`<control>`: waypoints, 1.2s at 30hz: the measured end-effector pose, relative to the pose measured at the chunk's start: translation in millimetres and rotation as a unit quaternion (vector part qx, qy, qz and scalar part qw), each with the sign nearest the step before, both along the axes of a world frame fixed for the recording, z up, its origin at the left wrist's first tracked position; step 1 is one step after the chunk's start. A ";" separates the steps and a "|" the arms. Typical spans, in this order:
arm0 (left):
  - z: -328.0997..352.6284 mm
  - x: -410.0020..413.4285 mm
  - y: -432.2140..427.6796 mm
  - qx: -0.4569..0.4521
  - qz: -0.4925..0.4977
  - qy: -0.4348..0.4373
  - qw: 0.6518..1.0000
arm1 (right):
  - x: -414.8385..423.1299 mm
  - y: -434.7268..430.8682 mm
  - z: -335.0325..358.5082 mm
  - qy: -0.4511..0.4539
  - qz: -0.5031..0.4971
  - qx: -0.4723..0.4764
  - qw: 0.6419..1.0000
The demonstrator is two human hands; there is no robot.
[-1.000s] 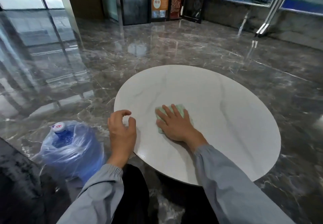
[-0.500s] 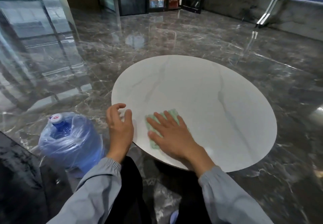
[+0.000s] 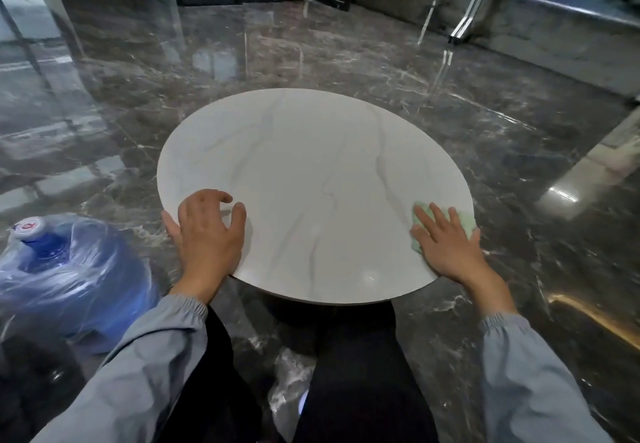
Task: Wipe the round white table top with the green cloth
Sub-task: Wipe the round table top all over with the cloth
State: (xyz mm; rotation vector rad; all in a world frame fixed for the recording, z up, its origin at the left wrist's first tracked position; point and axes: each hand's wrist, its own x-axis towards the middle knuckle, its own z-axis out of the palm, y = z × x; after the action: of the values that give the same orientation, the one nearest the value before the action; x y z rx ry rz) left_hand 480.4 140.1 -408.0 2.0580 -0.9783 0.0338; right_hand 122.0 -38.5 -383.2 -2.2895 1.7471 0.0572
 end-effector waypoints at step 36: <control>3.9 -1.2 -1.7 0.107 0.005 -0.070 0.992 | 96.4 141.5 -11.2 -0.031 0.289 -0.108 0.951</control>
State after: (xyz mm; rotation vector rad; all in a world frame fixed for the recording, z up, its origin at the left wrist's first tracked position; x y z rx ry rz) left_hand 479.2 138.4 -404.2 2.2804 -1.0982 0.0830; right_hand 218.4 103.0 -394.4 -2.8521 1.0416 -0.1010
